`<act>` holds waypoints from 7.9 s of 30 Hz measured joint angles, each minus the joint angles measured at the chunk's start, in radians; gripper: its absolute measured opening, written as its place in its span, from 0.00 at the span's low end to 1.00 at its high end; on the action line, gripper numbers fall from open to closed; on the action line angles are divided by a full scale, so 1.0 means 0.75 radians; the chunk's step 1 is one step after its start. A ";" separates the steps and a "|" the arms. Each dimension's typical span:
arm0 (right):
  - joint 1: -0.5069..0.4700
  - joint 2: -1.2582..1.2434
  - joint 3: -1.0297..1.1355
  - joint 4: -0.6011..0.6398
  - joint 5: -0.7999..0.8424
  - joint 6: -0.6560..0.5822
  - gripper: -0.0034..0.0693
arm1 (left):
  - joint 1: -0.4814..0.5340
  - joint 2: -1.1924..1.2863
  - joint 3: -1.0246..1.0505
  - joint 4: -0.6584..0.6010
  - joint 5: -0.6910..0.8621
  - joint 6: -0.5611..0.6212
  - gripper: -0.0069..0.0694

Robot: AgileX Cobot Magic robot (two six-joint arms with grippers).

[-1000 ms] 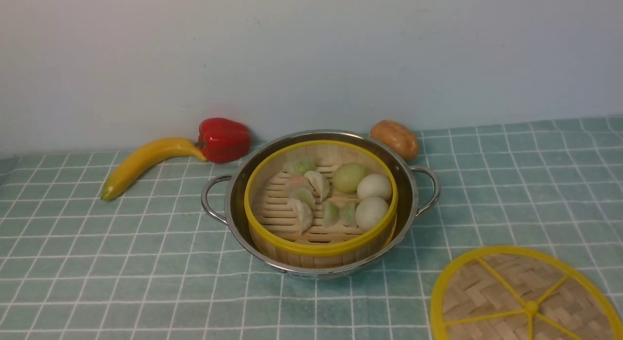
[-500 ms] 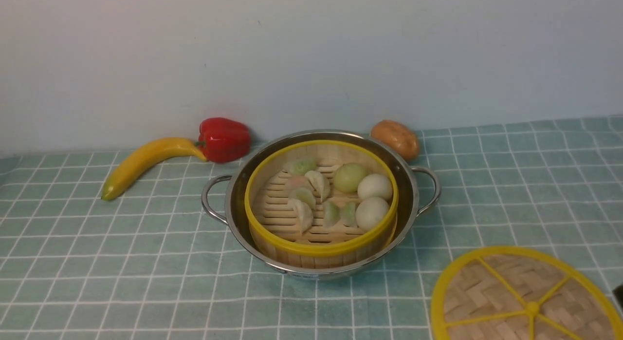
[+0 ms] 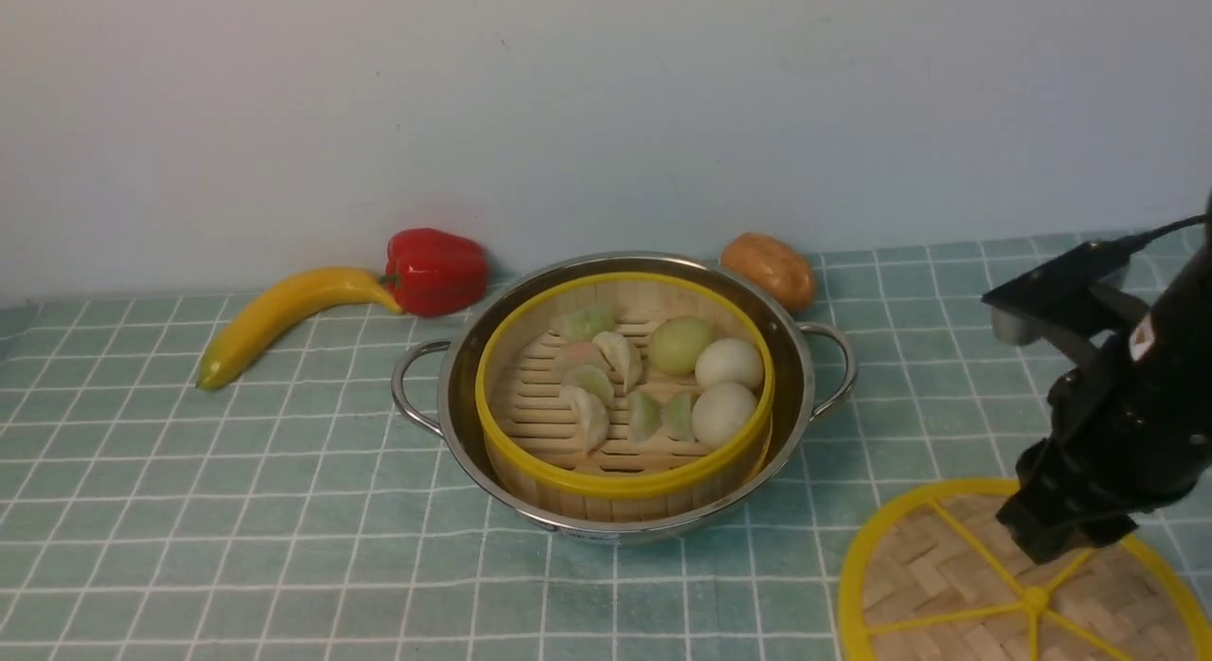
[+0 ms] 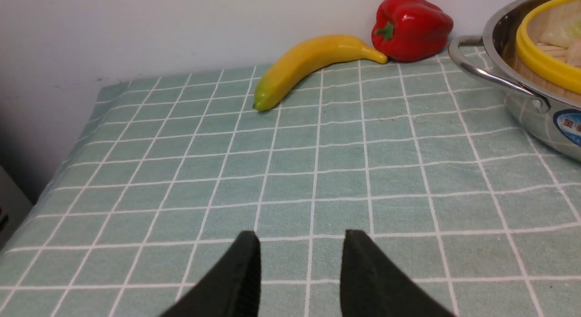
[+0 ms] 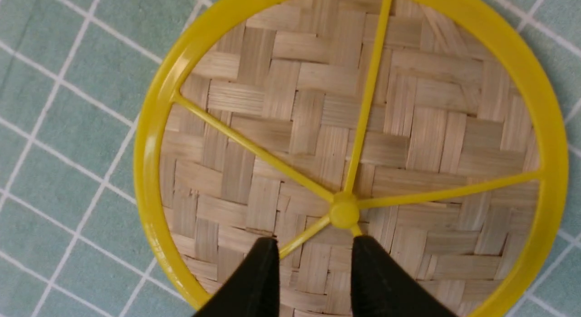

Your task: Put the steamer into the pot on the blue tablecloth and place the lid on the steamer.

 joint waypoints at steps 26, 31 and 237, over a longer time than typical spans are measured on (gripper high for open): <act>0.002 0.335 -0.023 -0.098 -0.035 0.100 0.24 | 0.000 0.000 0.000 0.000 0.000 0.000 0.41; 0.002 0.292 -0.015 -0.089 -0.071 0.213 0.25 | 0.000 0.000 0.000 0.000 0.000 0.000 0.41; -0.425 -2.061 1.439 -0.155 -1.089 0.428 0.20 | -0.002 0.000 0.000 0.000 0.000 0.000 0.41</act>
